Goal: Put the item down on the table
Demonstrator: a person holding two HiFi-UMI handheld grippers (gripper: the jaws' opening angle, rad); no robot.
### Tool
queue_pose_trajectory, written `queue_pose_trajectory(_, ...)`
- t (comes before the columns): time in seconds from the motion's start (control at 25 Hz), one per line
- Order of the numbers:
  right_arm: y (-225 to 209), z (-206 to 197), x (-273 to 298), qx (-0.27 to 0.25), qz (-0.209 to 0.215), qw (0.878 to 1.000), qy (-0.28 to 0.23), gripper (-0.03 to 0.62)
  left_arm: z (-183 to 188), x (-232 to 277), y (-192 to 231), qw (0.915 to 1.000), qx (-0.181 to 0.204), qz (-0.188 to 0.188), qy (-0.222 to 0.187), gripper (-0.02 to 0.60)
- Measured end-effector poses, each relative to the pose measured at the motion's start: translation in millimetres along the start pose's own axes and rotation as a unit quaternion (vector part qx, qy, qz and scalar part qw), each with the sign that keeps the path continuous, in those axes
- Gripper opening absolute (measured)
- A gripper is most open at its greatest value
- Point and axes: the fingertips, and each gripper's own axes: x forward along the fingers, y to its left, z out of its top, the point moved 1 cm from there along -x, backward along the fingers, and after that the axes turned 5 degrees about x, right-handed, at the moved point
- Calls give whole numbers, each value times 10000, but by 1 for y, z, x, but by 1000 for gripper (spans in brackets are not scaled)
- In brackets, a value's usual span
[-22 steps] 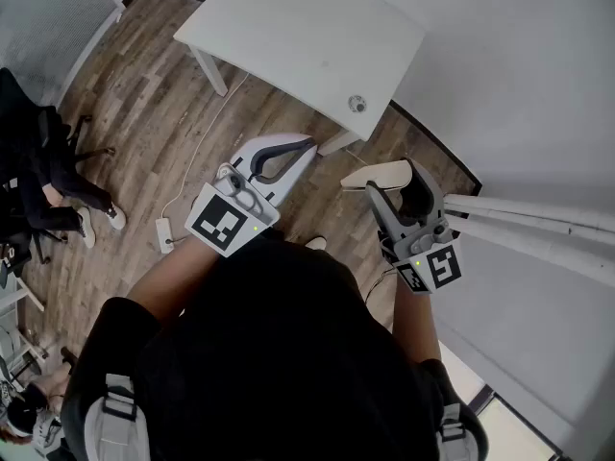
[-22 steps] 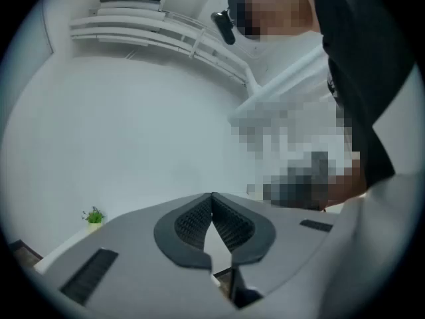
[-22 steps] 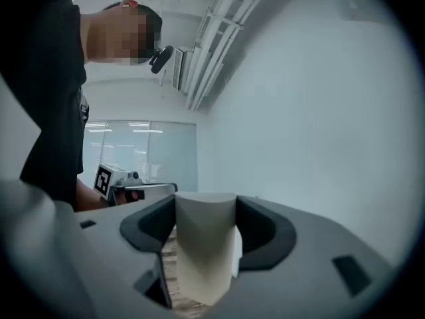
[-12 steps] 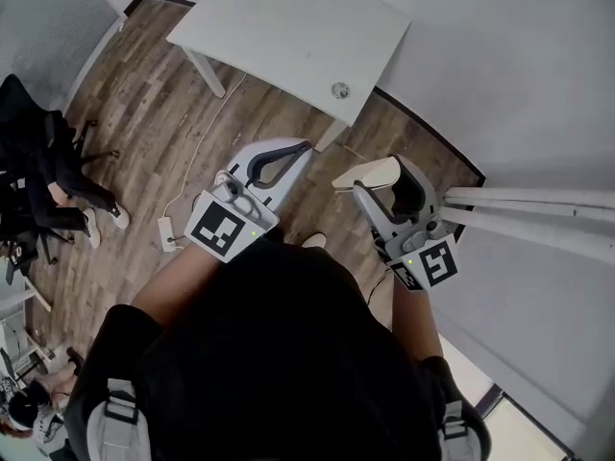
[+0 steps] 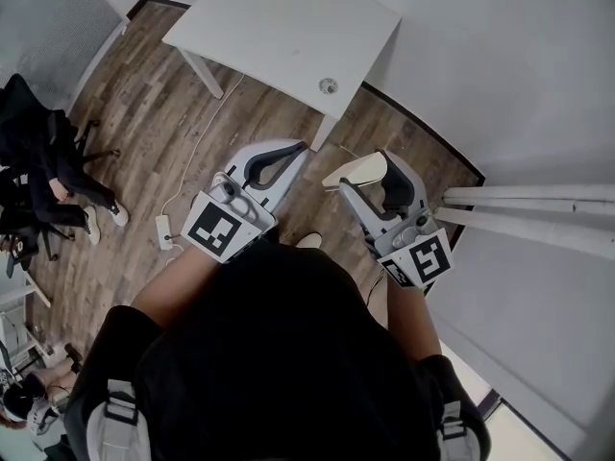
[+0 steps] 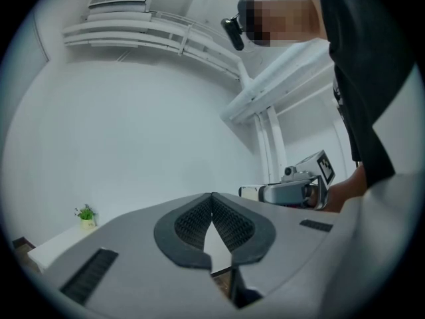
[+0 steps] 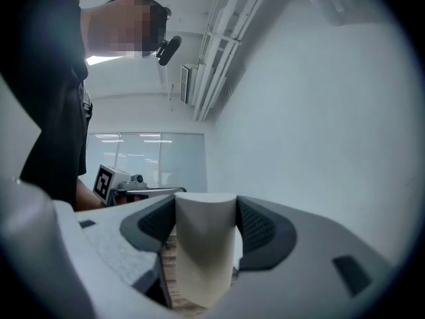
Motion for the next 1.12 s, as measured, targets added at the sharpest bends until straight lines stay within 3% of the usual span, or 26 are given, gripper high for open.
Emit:
queue_pose_trajectory(0.32,-6,-1,-20,-25,233,9997,-4,284,-2,2,-24,9998,41,133,115,-6)
queue_pose_trajectory(0.56,-12,-3,-11,61,372,9993,21,284,-1,-1,-15,9991,38,386,141,-6)
queue_pose_trajectory(0.88,-27,-7,31,40,291,9995,66,284,-20,-3,29,9988,-23,437,208,-6)
queue_pose_trajectory(1.12,-48,-1,81,-5,110,9999,56,284,-20,13,84,9997,-40,205,79,-6)
